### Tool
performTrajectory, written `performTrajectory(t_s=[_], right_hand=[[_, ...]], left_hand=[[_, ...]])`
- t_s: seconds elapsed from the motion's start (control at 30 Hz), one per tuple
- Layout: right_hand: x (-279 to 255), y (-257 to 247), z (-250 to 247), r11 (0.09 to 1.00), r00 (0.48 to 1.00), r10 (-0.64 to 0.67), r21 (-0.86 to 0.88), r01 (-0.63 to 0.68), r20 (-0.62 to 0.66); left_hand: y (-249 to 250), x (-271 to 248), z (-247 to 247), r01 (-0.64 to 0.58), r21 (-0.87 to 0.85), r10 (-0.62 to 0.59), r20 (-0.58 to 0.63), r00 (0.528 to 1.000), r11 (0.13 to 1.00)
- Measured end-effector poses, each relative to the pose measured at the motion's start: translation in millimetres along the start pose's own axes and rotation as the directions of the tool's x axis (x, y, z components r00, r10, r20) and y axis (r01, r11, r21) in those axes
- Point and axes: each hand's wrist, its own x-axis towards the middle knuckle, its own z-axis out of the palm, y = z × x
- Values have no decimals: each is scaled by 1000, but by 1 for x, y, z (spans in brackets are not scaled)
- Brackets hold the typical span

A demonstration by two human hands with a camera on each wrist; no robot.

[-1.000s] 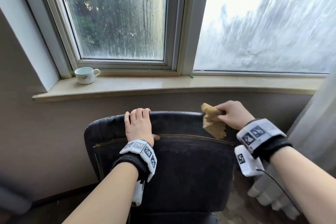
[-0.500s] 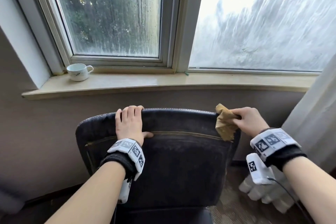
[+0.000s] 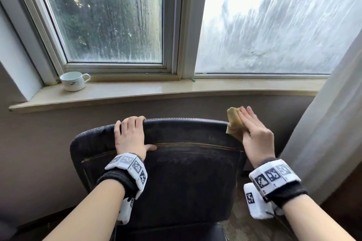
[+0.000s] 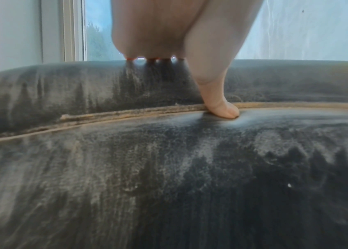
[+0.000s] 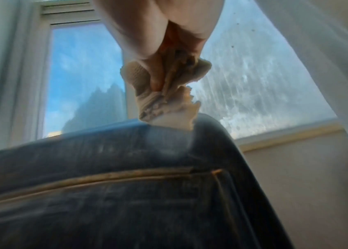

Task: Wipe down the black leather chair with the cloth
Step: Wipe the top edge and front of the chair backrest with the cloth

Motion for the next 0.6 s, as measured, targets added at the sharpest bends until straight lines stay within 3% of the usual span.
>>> performTrajectory(t_s=[0.1,0.3,0.47,0.6], right_hand=[[-12,-2,14,995,995,97,-18,-97,-34],[-98,2,27,997,998,54,-63,-52,32],[-66,-5,21,994,971,106,-14,-111,-217],[-86,-15,53,986,985,69,-136,-91,-157]], left_hand=[[1,1,3,3,11,-3,0,1000,1000],[6,0,0,-9,-10,9,-13,1000,1000],[18,-13,6,-204,-21,202,-63,977,979],[12,-8,6,-202,-57,200,-37,979,978]])
